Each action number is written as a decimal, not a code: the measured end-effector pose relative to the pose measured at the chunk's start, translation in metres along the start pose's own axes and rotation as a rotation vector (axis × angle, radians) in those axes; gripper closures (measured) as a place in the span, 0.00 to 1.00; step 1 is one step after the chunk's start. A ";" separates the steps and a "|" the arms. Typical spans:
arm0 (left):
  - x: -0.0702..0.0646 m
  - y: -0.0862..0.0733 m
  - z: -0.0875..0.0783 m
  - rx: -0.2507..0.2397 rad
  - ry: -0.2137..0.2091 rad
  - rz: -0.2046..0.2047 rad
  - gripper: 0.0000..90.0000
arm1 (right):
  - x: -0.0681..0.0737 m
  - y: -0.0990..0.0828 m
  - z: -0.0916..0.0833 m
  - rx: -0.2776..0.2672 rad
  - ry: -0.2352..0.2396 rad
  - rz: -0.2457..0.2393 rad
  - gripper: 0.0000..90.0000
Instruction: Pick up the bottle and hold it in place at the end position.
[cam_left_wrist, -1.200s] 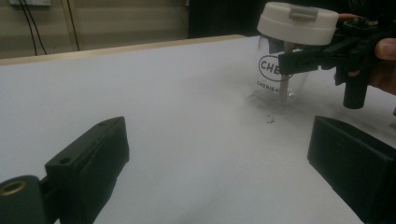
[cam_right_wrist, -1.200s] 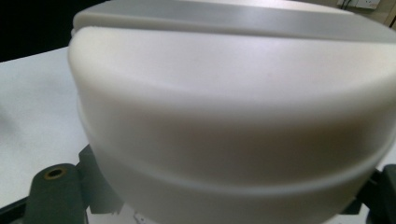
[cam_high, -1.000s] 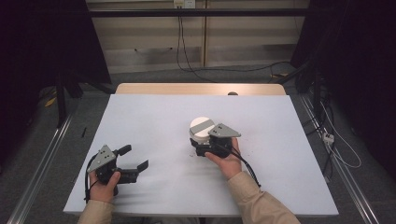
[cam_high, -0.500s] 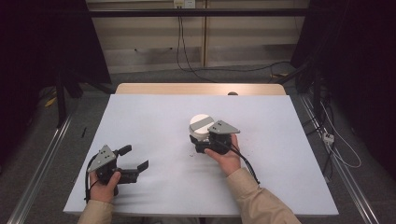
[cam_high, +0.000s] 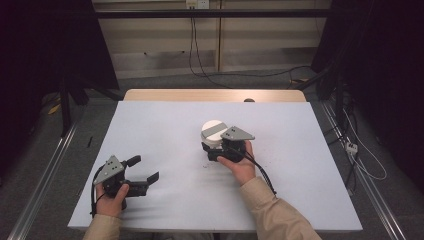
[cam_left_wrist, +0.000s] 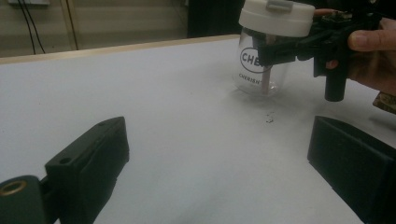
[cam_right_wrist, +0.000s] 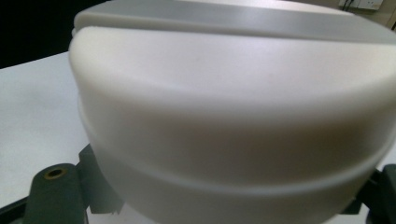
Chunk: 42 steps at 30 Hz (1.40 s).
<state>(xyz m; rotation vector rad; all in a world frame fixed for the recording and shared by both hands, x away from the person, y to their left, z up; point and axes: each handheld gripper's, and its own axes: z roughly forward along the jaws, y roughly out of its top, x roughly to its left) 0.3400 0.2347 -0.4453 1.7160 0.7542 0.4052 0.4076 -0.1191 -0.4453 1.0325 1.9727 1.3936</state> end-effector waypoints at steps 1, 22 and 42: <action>0.000 0.000 0.000 -0.001 0.000 0.000 0.06 | 0.000 0.000 0.001 -0.002 0.000 -0.001 0.20; 0.001 -0.001 0.000 0.005 -0.001 -0.003 0.06 | -0.009 0.004 0.011 -0.012 -0.010 0.021 0.20; 0.001 -0.001 0.001 0.004 -0.006 -0.003 0.06 | -0.014 0.000 0.019 0.000 -0.017 0.026 0.20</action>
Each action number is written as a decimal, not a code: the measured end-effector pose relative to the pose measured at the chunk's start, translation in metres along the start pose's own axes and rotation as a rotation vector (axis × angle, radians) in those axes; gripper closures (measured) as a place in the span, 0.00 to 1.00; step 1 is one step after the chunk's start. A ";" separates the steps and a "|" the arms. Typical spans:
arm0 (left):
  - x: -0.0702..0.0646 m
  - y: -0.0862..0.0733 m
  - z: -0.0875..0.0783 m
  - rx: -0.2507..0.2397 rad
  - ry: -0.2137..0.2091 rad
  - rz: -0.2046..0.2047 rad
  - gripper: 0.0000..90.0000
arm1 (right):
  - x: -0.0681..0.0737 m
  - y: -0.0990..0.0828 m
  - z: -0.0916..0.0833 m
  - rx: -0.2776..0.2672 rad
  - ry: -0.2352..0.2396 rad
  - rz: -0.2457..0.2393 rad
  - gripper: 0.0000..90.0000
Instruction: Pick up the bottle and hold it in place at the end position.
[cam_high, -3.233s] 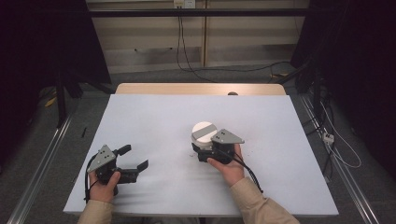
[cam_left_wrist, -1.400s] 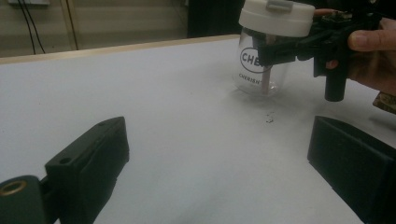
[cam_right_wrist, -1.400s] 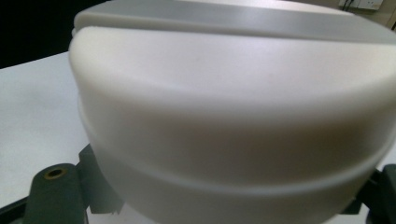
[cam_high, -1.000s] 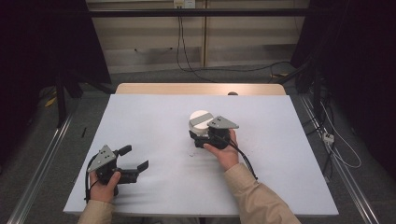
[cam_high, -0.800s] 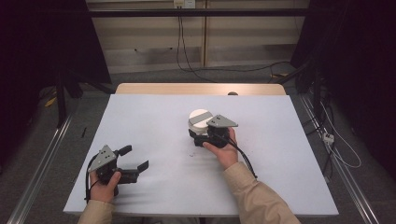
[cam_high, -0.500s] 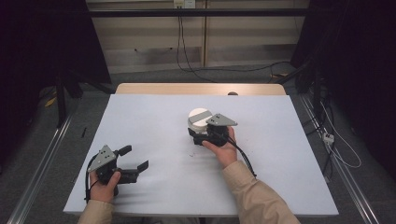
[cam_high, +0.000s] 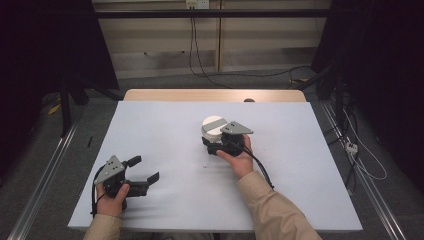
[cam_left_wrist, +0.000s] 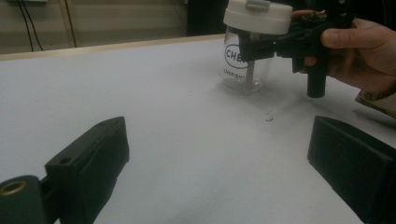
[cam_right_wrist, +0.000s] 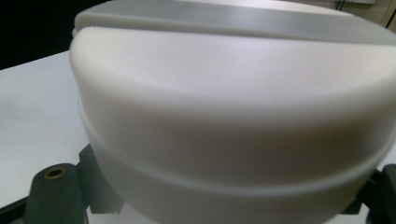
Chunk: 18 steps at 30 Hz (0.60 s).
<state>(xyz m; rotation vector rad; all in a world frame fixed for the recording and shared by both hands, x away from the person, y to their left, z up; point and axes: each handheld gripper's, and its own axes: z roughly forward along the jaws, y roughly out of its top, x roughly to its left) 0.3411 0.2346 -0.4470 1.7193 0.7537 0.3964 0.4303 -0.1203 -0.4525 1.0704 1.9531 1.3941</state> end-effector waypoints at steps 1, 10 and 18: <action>0.000 0.000 0.000 -0.001 0.000 -0.001 0.06 | 0.000 0.000 0.000 0.001 0.000 -0.001 0.20; 0.000 0.000 0.000 0.000 -0.001 -0.002 0.06 | 0.001 -0.004 0.003 0.015 0.005 -0.015 0.20; -0.001 0.000 0.001 0.004 -0.004 -0.003 0.06 | 0.000 -0.004 0.003 0.006 0.013 -0.016 0.20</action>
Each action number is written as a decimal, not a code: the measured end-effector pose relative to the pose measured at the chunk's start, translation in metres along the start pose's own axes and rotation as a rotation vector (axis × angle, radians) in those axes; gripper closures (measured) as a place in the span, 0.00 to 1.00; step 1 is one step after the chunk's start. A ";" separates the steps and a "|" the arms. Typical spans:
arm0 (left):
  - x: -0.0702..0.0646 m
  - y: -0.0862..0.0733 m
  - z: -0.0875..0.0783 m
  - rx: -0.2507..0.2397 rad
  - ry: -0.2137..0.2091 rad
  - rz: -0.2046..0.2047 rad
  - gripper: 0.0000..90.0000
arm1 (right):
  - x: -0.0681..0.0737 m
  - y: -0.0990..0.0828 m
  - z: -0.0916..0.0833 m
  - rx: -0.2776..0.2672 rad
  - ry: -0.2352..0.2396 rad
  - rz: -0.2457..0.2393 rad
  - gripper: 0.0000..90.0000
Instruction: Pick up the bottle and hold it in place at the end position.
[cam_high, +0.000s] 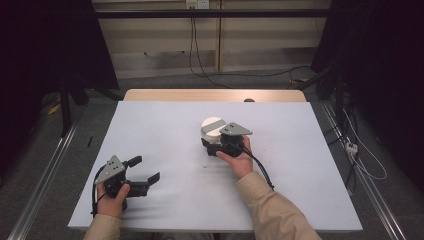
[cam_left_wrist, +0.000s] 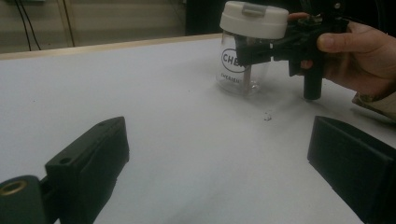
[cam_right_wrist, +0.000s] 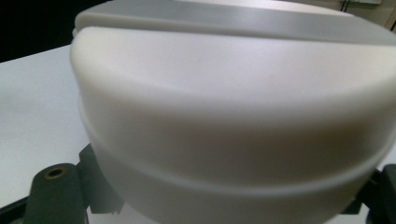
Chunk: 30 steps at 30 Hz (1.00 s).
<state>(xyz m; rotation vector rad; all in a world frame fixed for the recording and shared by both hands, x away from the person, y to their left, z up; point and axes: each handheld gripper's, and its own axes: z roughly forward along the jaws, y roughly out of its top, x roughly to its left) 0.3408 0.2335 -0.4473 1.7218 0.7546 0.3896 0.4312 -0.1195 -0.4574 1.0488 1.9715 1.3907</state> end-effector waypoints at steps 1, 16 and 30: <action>0.000 0.000 0.000 0.000 0.000 0.001 0.06 | 0.000 0.000 0.000 -0.001 0.002 0.001 0.20; -0.001 0.001 0.002 -0.002 -0.005 0.004 0.06 | 0.002 -0.002 0.000 -0.004 0.001 -0.026 0.20; -0.002 0.005 0.011 0.003 0.006 -0.003 0.06 | 0.002 -0.002 -0.001 0.005 0.000 -0.023 0.21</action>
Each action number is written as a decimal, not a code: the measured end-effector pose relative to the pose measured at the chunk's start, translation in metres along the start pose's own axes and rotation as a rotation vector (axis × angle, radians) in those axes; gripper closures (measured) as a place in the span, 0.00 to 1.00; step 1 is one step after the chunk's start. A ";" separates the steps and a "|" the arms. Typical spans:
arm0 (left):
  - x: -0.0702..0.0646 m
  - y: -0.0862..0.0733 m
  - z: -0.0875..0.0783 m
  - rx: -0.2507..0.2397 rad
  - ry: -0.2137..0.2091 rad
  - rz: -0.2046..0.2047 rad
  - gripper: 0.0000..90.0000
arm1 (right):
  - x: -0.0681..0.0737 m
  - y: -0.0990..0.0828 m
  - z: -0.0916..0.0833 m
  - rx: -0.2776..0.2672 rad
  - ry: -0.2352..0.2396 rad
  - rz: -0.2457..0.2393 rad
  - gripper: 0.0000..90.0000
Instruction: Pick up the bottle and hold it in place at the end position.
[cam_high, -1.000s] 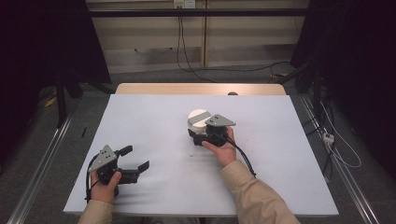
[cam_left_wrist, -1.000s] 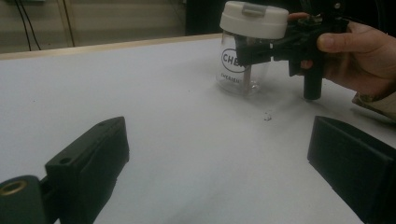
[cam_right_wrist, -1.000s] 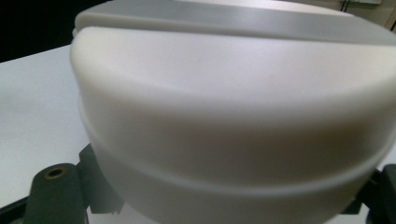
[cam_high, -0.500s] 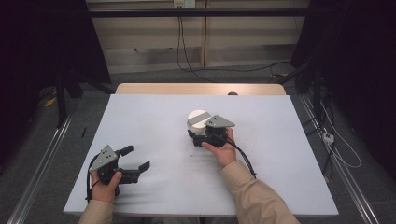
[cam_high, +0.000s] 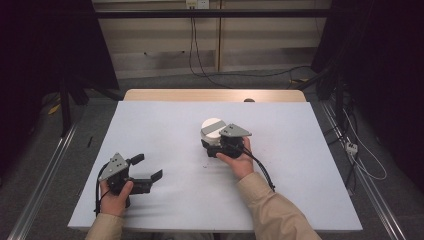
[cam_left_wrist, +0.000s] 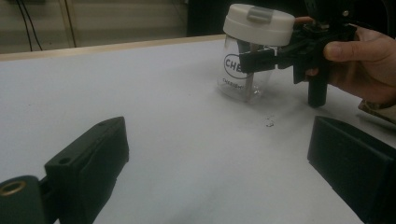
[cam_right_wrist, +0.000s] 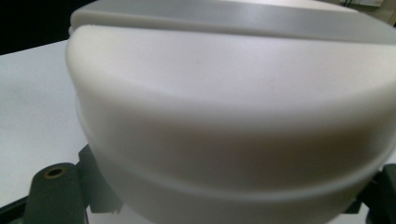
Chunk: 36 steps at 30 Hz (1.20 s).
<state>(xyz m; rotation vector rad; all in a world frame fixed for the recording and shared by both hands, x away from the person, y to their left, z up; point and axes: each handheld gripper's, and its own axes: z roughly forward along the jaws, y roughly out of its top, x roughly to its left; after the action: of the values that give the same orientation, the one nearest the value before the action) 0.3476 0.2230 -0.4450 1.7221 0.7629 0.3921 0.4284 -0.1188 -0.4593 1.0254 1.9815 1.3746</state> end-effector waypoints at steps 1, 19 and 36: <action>-0.001 0.001 0.002 0.001 -0.004 -0.001 0.05 | 0.000 0.000 0.000 0.000 0.000 0.000 0.21; -0.011 0.015 0.033 0.035 -0.058 0.028 0.05 | 0.000 -0.001 0.001 -0.002 -0.001 0.006 0.21; -0.020 0.026 0.057 0.057 -0.096 0.009 0.05 | 0.001 -0.001 0.002 0.002 -0.005 0.002 0.21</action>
<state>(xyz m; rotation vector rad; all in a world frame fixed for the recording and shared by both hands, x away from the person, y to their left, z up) 0.3756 0.1644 -0.4339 1.7849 0.7023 0.2938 0.4288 -0.1175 -0.4611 1.0315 1.9785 1.3703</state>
